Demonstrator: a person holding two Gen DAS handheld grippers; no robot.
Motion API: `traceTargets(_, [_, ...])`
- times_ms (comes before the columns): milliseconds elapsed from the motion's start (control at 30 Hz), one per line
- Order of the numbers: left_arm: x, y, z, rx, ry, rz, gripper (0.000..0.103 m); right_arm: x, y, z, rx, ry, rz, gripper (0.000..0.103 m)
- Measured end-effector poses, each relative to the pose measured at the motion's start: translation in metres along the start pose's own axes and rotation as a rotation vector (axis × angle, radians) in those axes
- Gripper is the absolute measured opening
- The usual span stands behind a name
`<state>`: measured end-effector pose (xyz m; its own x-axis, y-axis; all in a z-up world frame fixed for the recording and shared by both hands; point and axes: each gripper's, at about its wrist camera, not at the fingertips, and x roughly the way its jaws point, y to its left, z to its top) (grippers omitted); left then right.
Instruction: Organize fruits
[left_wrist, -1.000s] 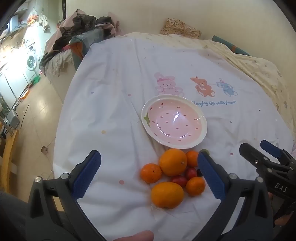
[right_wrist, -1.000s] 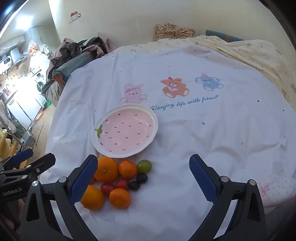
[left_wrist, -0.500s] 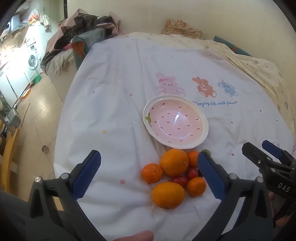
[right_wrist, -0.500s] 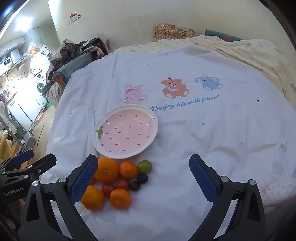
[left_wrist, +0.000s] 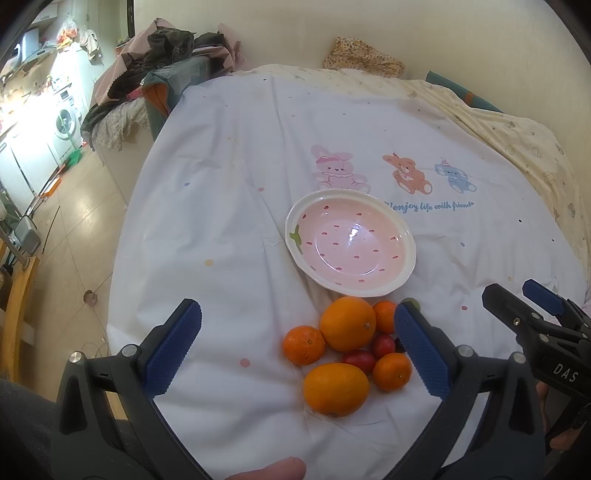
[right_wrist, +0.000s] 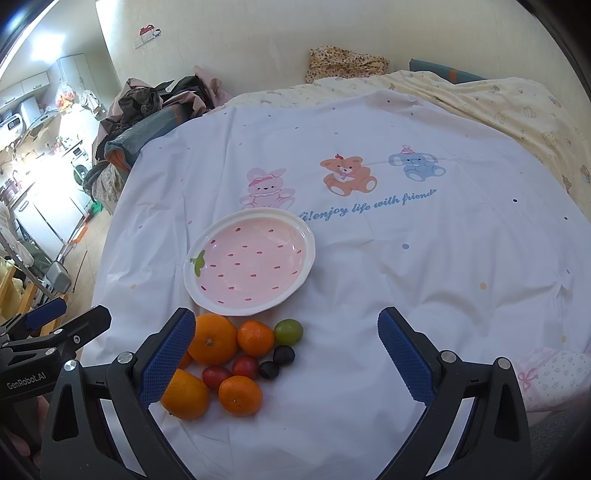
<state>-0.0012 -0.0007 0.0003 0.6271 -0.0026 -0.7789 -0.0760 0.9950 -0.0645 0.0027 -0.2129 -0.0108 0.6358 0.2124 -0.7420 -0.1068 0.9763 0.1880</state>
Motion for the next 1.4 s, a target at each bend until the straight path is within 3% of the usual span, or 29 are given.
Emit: traceTargets(1400, [-0.0008, 0.0054, 0.0016, 0.002, -0.001, 0.006, 0.103, 0.0004, 0.0003, -0.0006, -0.003, 0.003, 0.002, 0.101])
